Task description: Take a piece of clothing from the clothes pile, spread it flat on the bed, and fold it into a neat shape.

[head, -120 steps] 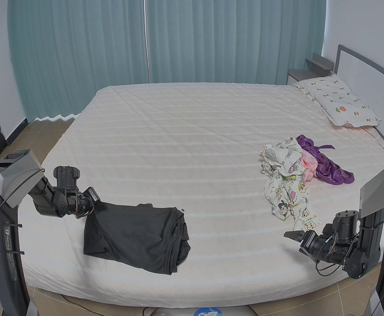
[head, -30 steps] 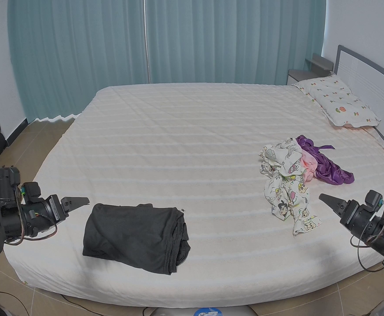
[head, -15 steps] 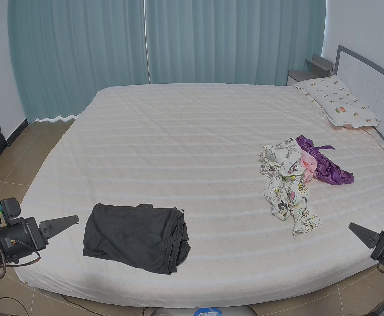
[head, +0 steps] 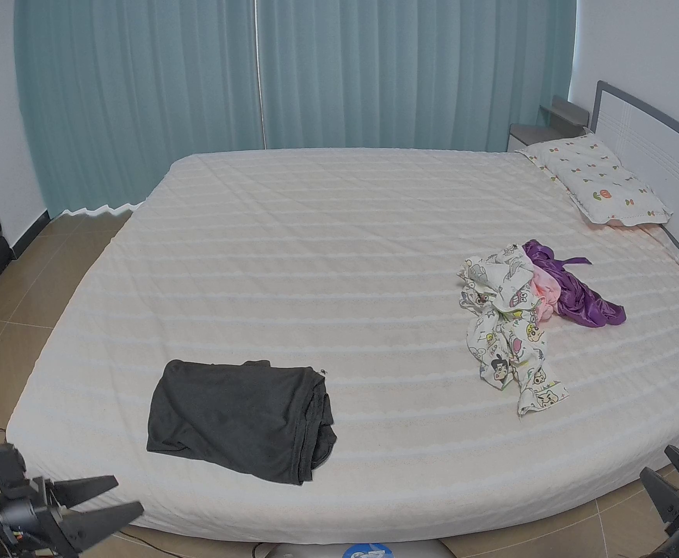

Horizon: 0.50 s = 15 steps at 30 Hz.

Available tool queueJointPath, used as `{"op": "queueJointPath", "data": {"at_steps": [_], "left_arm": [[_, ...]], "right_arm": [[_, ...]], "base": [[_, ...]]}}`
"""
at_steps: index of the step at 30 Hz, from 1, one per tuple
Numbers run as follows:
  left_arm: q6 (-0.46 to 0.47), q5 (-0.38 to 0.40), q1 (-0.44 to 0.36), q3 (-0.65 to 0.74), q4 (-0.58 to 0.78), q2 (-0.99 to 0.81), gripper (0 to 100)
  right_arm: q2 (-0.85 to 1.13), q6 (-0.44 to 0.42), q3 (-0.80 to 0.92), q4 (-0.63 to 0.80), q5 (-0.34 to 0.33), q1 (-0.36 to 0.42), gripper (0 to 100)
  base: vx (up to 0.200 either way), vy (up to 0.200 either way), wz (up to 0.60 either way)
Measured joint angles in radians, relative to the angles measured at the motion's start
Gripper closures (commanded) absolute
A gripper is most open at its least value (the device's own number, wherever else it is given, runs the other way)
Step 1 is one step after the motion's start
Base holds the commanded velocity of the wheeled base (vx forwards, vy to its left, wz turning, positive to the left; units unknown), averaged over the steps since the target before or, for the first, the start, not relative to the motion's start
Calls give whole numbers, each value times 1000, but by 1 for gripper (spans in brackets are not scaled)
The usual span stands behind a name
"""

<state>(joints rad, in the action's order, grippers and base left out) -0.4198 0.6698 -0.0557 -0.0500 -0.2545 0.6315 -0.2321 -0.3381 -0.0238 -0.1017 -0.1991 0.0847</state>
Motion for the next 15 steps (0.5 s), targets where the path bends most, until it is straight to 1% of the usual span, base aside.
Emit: {"op": "queueJointPath", "data": {"at_steps": [3, 5, 7, 8, 11, 13, 14, 15], "left_arm": [[-3, 1, -21, 9, 76, -124, 0], [-5, -2, -32, 10, 125, -221, 0], [1, -24, -38, 11, 158, -303, 0], [11, -53, -41, 11, 170, -348, 0], [59, -163, -43, 13, 193, -424, 0], [127, -305, -44, 17, 201, -466, 0], [144, -343, -44, 19, 201, -474, 0], [176, -420, -45, 22, 200, -488, 0]], "right_arm": [[57, 39, 2, 21, -1, -17, 0], [97, 88, 4, 33, -1, -32, 0], [125, 147, 6, 41, 0, -42, 0], [143, 208, 6, 44, 1, -49, 0], [170, 325, 6, 50, 1, -59, 0], [189, 389, 6, 54, 3, -65, 0], [194, 398, 6, 56, 5, -66, 0], [199, 406, 6, 57, 10, -68, 0]], "base": [[0, 0, 0], [0, 0, 0], [0, 0, 0], [0, 0, 0], [0, 0, 0], [0, 0, 0], [0, 0, 0], [0, 0, 0]]}}
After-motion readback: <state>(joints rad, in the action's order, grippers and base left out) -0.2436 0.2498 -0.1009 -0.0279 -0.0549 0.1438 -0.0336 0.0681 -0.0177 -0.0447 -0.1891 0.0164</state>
